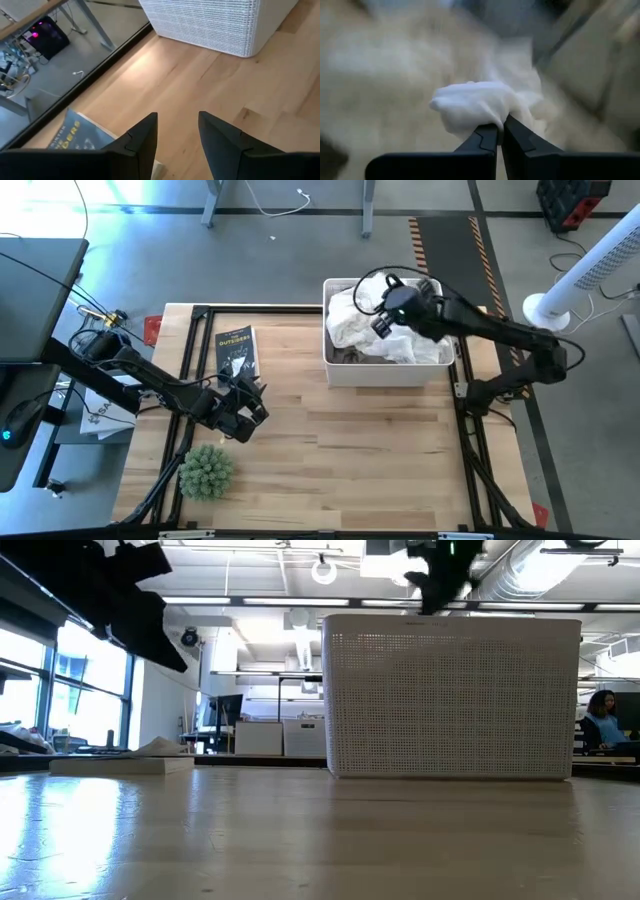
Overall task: Sort clothes
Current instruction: Put the white socks into the white bin
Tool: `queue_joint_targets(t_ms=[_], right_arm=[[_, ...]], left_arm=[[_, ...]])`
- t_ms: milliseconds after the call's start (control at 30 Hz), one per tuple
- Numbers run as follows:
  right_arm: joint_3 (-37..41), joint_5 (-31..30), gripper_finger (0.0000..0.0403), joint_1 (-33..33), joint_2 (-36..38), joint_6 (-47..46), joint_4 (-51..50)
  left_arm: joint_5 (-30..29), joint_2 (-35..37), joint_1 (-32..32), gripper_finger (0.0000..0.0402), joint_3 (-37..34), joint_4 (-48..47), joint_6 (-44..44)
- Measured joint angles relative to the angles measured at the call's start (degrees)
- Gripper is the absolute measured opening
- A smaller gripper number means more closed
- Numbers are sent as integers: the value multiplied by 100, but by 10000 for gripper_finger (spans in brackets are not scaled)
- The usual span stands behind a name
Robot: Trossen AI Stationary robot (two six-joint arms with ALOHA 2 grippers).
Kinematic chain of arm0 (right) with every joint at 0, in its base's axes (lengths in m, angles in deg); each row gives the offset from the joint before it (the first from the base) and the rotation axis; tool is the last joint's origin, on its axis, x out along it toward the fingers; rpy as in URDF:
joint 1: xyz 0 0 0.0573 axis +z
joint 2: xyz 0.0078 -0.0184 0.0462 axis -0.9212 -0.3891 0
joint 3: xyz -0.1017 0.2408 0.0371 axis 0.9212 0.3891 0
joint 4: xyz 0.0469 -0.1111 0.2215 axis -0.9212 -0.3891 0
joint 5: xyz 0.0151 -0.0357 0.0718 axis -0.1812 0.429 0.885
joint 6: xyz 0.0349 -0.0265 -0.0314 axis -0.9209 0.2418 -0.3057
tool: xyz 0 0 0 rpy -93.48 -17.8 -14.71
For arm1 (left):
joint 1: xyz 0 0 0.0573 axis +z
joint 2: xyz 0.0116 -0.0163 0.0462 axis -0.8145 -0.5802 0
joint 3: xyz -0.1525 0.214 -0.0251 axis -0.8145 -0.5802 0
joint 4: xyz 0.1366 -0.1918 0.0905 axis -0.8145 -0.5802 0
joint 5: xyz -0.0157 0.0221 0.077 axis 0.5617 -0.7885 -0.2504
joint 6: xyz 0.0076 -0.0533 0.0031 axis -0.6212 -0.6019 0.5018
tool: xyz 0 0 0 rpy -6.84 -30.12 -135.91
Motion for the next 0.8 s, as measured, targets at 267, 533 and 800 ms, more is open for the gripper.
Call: queue_joint_targets(t_ms=[267,533,800], right_arm=[[2072,2083,15,-1087,-507,-535,529],[1922,2897,59,-1336,-633,-373,284],[-745,3774,97,-1310,-623,-689,-2247]], left_arm=[[0,0,-18,139,-160,393,12],[22,0,-14,139,-160,463,110],[18,0,-14,139,-160,467,109]])
